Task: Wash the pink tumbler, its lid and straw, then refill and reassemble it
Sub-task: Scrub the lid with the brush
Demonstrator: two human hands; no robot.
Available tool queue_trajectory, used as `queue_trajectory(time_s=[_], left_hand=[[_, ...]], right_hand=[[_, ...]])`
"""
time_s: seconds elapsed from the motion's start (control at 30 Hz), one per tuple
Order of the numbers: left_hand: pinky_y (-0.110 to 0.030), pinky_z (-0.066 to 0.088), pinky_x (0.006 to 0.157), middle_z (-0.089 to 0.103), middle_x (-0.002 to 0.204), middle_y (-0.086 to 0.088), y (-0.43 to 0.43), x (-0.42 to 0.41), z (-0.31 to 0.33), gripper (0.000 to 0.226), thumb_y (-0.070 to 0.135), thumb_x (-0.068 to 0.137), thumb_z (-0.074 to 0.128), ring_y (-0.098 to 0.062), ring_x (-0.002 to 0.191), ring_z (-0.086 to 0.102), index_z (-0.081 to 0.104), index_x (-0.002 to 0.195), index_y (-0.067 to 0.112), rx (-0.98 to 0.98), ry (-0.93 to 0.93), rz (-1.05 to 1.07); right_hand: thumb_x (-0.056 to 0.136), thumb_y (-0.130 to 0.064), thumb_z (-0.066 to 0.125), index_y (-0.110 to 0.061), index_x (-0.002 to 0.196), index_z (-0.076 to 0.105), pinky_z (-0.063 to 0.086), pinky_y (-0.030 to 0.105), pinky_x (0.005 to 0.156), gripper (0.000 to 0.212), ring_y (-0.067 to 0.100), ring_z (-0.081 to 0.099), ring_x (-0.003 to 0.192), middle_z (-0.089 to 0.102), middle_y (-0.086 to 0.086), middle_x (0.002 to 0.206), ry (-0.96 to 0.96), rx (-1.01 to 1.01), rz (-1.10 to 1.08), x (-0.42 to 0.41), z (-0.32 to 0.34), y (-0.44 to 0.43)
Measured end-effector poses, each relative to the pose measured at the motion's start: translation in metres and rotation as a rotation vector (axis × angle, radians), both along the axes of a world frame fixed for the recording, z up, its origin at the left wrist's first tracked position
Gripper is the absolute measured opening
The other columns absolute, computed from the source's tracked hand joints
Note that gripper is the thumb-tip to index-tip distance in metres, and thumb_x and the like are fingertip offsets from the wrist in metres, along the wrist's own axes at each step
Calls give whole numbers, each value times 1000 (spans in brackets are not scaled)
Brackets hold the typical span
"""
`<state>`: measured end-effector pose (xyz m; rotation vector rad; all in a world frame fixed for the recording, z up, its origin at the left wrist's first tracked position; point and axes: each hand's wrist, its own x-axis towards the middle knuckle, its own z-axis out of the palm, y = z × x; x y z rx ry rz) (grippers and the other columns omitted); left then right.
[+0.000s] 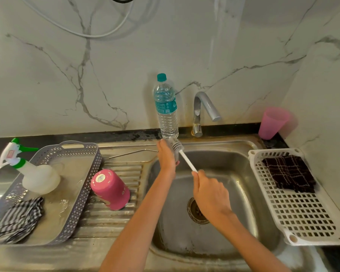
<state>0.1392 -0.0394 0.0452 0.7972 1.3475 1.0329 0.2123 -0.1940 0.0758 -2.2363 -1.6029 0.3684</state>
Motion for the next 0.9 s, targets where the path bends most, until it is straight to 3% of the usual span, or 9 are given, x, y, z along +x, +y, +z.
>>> queue_trajectory(time_s=[0.13,0.37,0.5,0.53,0.63,0.8,0.9], left_hand=[[-25,37,54,53,91,-8,10,-7,5,33,46,89,29,-16,72,48,46,102,21,24,-35,33],[-28,43,65,56,97,-1,-3,-6,12,22,34,104,27,-15,82,51,47,108,26,272,84,-28],[-18,38,47,53,89,-6,4,-19,18,21,32,103,30,-13,67,50,49,107,22,276,19,-12],[-18,40,51,53,91,-6,-1,-18,19,20,31,103,32,-12,70,51,49,108,23,331,47,-35],[-25,47,81,56,109,-6,-8,-16,9,26,36,97,34,-15,96,55,50,113,23,490,148,-62],[-28,46,78,53,104,-5,1,-25,16,19,30,105,34,-18,97,53,46,113,17,378,121,7],[-23,43,83,53,111,-2,-11,-20,14,20,26,107,33,-12,101,52,44,120,15,461,165,-61]], right_hand=[[103,-44,17,-17,109,51,52,42,71,44,35,64,86,68,10,88,13,-18,16,-9,2,-5],[103,-44,17,-16,103,50,51,43,69,44,34,62,80,67,9,84,71,2,5,-4,15,8],[102,-46,17,-17,103,53,51,43,71,46,35,63,84,67,10,86,67,-16,24,-10,13,-12],[102,-46,17,-17,101,52,51,44,71,46,34,63,83,67,9,85,84,-10,12,-7,15,-9],[102,-45,18,-17,98,51,50,43,69,44,32,62,80,65,8,82,111,0,-2,-1,21,7],[102,-47,17,-18,98,52,50,46,74,46,36,62,85,66,11,86,91,-17,24,-11,20,-14],[101,-48,18,-19,91,49,51,46,70,44,32,61,77,64,8,78,136,15,2,-4,24,2]])
